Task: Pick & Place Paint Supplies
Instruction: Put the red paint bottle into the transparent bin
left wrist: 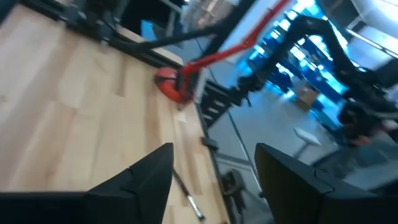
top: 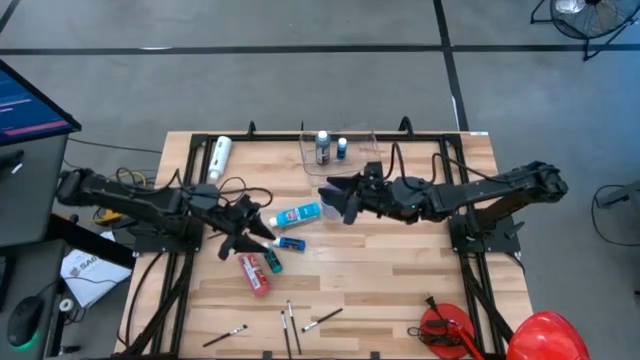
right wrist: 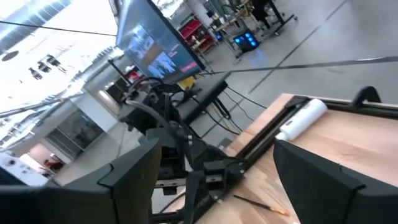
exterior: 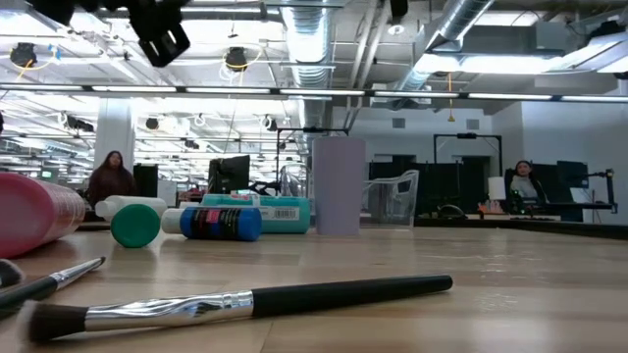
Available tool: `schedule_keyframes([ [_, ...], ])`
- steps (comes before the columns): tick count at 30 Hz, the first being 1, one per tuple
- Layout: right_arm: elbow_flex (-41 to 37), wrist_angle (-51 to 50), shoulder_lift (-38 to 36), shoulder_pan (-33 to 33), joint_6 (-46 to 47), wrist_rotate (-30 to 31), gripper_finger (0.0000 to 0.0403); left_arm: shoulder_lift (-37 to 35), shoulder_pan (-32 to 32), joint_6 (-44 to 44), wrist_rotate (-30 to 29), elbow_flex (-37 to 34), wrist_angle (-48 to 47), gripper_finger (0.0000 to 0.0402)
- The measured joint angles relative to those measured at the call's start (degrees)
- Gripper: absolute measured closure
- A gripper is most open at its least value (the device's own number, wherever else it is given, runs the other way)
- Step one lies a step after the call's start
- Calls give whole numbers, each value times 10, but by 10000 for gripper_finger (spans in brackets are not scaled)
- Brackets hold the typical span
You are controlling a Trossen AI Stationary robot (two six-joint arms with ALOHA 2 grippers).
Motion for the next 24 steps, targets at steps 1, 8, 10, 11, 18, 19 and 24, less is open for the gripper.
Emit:
schedule_keyframes([
  [1,0,5,0,0,0,0,101,-2,-8,5,1,0,-3,189],
  [8,0,15,0,4,0,0,101,-2,-46,11,-6,0,-40,195],
  [10,0,15,0,6,0,0,101,-4,-52,11,-7,0,-74,195],
  [11,0,15,0,7,0,0,101,-4,-56,11,-5,0,-91,195],
  [18,0,14,0,7,1,0,101,-4,-91,28,37,0,-221,195],
  [19,0,12,0,7,1,0,101,-4,-98,39,39,0,-237,195],
  [24,0,3,8,7,1,0,101,-1,-132,156,16,0,-288,195],
])
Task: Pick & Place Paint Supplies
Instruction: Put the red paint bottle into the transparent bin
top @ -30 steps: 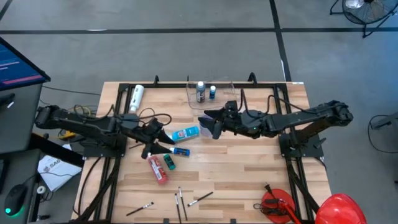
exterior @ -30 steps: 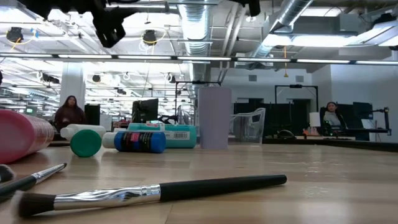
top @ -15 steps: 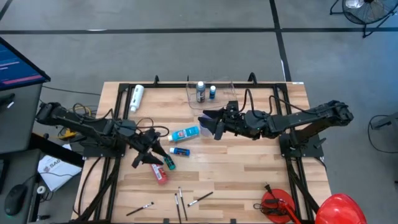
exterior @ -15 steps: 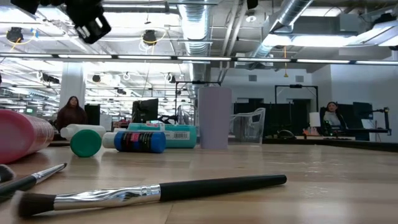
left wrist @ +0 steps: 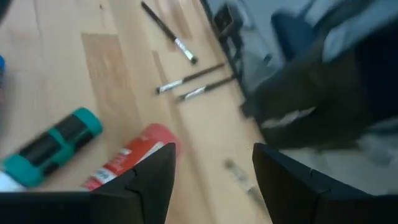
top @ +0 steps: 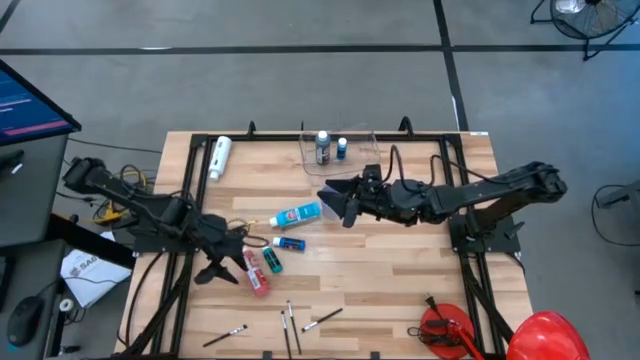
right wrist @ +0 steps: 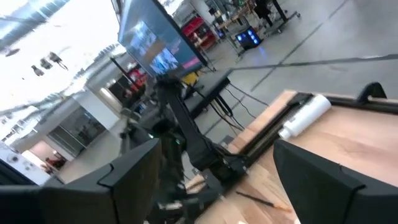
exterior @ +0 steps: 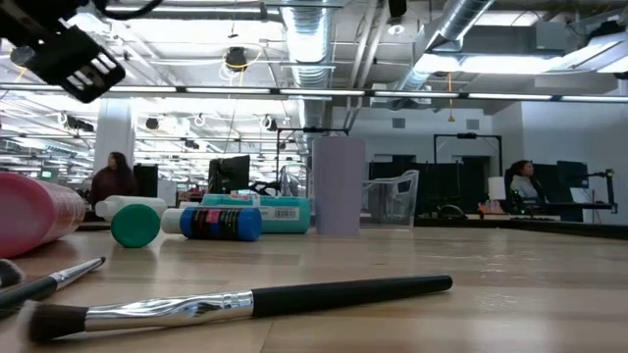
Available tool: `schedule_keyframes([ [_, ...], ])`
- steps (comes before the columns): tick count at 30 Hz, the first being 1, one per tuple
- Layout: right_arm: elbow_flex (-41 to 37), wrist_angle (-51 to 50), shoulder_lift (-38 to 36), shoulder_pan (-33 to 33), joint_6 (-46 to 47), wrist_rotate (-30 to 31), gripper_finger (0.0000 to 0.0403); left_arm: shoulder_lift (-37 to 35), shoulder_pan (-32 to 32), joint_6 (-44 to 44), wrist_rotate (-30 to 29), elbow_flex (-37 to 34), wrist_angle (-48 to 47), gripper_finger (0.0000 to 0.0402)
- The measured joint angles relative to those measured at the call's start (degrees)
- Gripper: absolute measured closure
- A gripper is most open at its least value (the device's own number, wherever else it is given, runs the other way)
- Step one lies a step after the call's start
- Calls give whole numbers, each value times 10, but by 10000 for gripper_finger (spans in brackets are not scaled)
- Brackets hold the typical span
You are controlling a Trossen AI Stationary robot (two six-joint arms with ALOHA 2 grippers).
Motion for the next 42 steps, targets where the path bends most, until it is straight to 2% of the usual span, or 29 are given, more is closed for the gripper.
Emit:
schedule_keyframes([
  [2,-1,-5,2,0,0,0,101,4,-6,59,-32,0,-6,195],
  [7,-2,-4,19,0,1,0,101,29,-6,143,-120,0,-8,192],
  [10,2,9,28,3,5,0,101,57,-6,157,-144,0,-15,185],
  [24,0,3,30,22,5,0,101,165,-7,118,-142,-7,-18,178],
  [34,0,2,30,34,5,0,101,169,-7,114,-136,-36,-9,174],
  [42,0,1,30,37,5,0,101,170,-7,48,-106,-38,-10,173],
])
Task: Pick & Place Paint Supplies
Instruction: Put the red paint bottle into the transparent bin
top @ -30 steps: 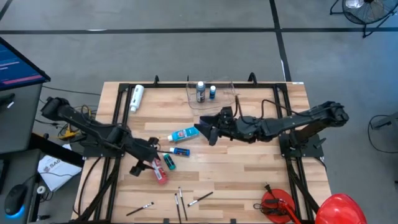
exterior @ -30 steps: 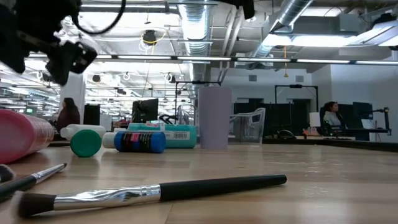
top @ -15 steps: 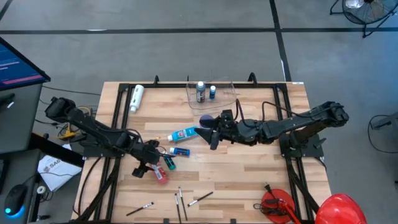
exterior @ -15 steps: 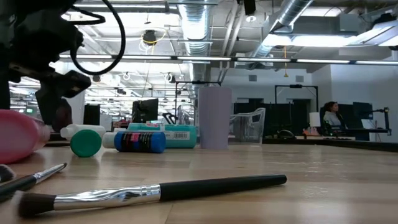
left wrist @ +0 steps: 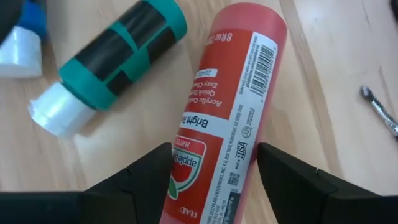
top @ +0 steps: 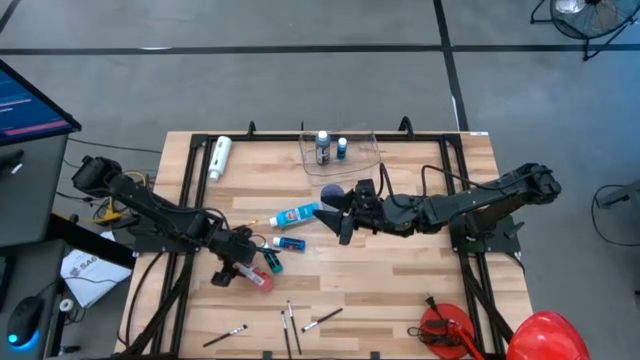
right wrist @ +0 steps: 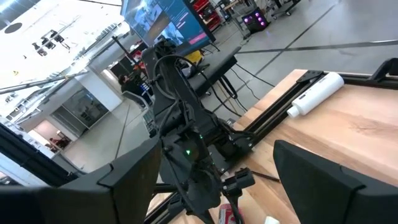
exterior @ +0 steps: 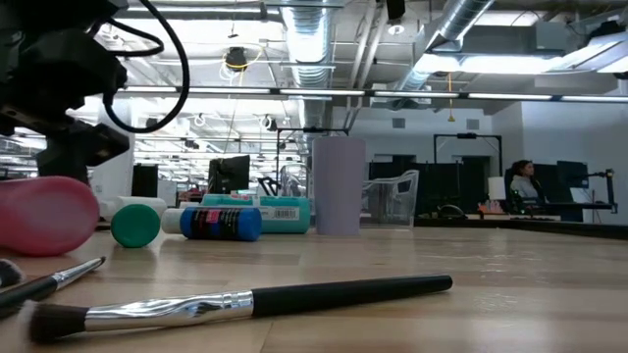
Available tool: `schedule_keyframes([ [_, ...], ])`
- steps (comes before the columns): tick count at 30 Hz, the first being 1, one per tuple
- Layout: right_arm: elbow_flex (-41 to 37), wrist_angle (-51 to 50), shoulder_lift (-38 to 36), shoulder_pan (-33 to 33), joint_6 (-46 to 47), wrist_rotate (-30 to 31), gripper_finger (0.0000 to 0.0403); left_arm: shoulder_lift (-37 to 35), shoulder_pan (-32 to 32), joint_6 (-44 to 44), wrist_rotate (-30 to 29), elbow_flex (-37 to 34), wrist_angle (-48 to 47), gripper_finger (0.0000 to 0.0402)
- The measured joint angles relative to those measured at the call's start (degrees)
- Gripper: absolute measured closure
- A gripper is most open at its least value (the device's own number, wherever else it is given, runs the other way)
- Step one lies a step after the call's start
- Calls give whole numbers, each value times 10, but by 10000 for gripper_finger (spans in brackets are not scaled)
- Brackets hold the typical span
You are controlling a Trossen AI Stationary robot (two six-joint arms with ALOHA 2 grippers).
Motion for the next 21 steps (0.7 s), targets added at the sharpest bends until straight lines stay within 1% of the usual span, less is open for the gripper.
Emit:
schedule_keyframes([
  [3,0,0,0,0,0,0,101,0,0,-33,0,0,2,175],
  [10,0,-3,0,0,0,0,101,1,-21,-45,6,-1,3,172],
  [17,0,-3,0,0,0,0,101,1,-37,-106,5,-2,29,176],
  [21,0,-3,0,0,0,0,101,1,-38,-126,5,-2,54,179],
])
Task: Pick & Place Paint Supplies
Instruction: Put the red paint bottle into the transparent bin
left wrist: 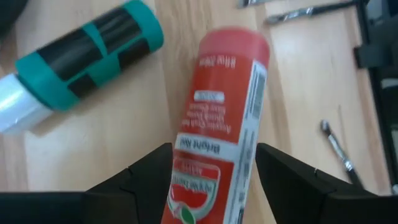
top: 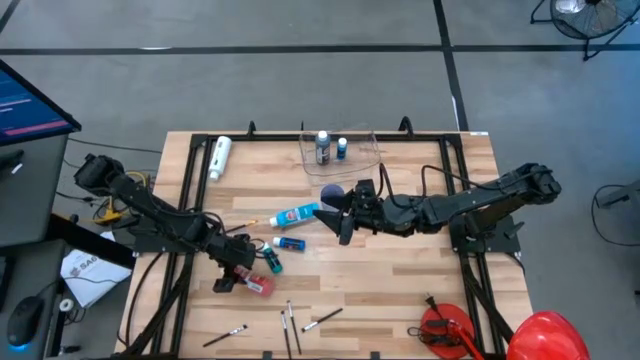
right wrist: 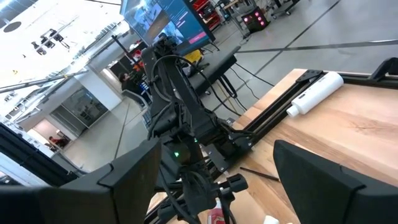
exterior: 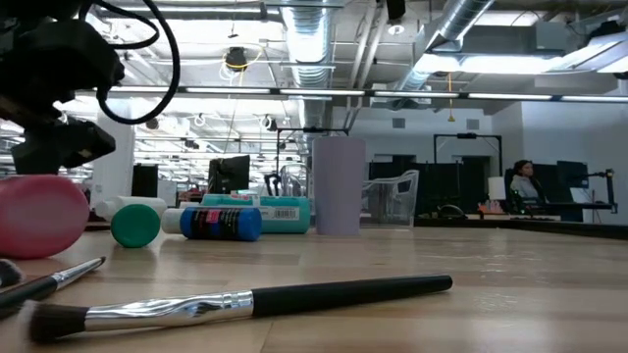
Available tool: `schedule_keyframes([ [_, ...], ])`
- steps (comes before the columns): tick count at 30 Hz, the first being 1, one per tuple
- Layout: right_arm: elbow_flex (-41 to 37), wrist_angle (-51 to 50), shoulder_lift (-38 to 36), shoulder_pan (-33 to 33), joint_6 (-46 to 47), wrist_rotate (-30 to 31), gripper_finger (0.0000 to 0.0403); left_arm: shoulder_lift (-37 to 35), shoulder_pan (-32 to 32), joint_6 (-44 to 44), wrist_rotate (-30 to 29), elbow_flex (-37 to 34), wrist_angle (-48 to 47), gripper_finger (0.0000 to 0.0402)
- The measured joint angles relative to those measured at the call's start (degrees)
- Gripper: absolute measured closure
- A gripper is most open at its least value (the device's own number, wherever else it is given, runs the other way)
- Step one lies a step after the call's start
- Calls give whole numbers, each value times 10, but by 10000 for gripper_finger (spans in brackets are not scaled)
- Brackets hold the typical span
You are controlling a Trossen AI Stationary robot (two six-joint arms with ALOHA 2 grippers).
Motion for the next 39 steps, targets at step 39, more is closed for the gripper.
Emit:
schedule_keyframes([
  [39,0,-35,0,-3,30,0,101,-1,0,7,45,1,6,37],
])
